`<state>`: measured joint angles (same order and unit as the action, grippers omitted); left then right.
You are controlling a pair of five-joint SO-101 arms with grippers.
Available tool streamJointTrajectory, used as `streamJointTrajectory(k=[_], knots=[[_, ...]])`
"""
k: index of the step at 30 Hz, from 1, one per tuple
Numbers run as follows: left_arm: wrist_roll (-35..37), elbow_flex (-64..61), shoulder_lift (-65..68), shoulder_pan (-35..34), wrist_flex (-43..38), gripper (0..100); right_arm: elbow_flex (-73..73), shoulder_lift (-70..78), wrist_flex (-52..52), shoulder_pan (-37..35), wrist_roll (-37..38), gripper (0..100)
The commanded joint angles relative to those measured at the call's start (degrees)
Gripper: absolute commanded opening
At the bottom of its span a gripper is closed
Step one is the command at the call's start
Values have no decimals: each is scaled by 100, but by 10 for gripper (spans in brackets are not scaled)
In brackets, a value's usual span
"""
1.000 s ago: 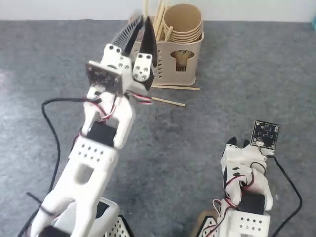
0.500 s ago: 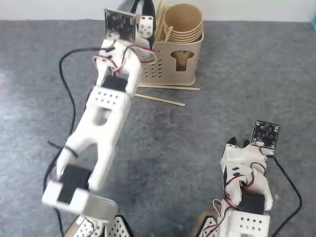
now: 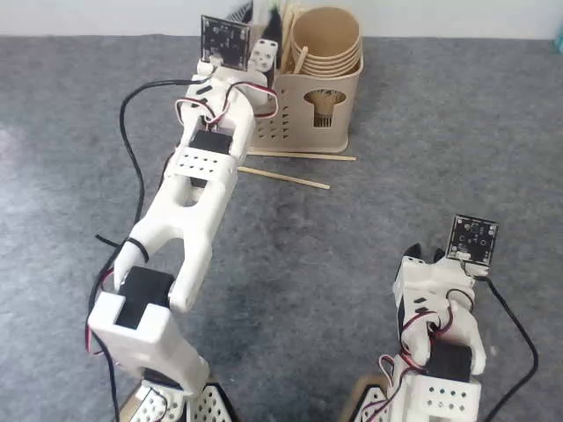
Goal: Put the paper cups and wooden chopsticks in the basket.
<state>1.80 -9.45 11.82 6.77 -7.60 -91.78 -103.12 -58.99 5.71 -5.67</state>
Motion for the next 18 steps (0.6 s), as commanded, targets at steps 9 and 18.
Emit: streamJointTrajectory(k=[9,18], knots=[[53,1481,-1758,-519,4352,312,26,-84,119,-31,-62,117],[88,1587,-2655,-835,7156,312,26,-84,119,-31,-62,117]])
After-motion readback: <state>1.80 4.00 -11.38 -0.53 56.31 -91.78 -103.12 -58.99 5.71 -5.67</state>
